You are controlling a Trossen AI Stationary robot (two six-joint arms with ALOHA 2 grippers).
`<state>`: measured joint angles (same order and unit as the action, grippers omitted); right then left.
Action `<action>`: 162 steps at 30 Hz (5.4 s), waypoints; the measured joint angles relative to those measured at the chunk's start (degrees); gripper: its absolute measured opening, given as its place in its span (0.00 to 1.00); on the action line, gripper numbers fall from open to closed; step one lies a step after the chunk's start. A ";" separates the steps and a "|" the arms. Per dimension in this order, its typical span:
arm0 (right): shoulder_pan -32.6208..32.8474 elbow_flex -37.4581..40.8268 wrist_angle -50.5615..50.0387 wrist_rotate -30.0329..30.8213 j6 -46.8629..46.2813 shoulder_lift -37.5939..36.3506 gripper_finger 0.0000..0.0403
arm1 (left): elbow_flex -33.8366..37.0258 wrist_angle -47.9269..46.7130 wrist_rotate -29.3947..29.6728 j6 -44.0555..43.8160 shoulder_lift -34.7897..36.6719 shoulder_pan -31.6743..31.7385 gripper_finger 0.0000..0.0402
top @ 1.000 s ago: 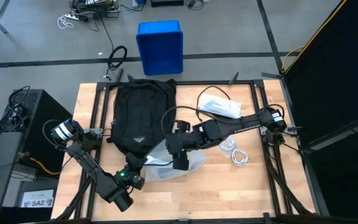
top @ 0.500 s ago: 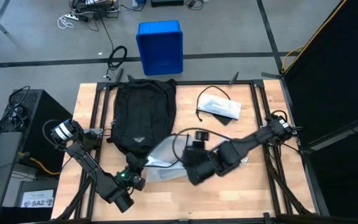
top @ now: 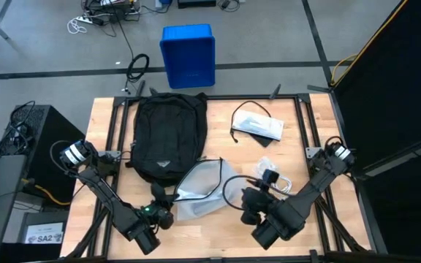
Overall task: Unpack backpack
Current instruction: Put the white charger cable into the zip bag
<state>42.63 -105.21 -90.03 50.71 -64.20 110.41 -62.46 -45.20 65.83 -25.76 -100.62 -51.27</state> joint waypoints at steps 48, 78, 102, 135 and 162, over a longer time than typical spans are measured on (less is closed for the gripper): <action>11.74 28.83 9.82 -21.17 -47.56 0.04 0.32 | 0.00 45.80 -2.39 -0.04 0.00 0.00 0.00; -10.19 40.58 3.94 -33.19 -16.79 -27.89 0.41 | 0.00 45.76 -2.33 -0.02 0.00 0.00 0.00; -8.00 75.95 51.18 -40.31 -17.12 -41.81 0.50 | 0.00 45.78 -2.35 -0.02 0.00 0.00 0.00; -5.59 43.05 21.38 -4.29 -13.79 -37.86 0.01 | 0.00 47.58 -2.85 -0.02 0.00 0.02 0.00; -18.13 39.54 87.20 -34.93 36.96 -24.17 0.01 | 0.00 47.53 -2.94 -0.03 0.00 0.02 0.00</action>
<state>24.50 -65.67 -2.83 15.78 -27.24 86.24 -62.46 2.33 62.89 -25.79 -100.62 -51.24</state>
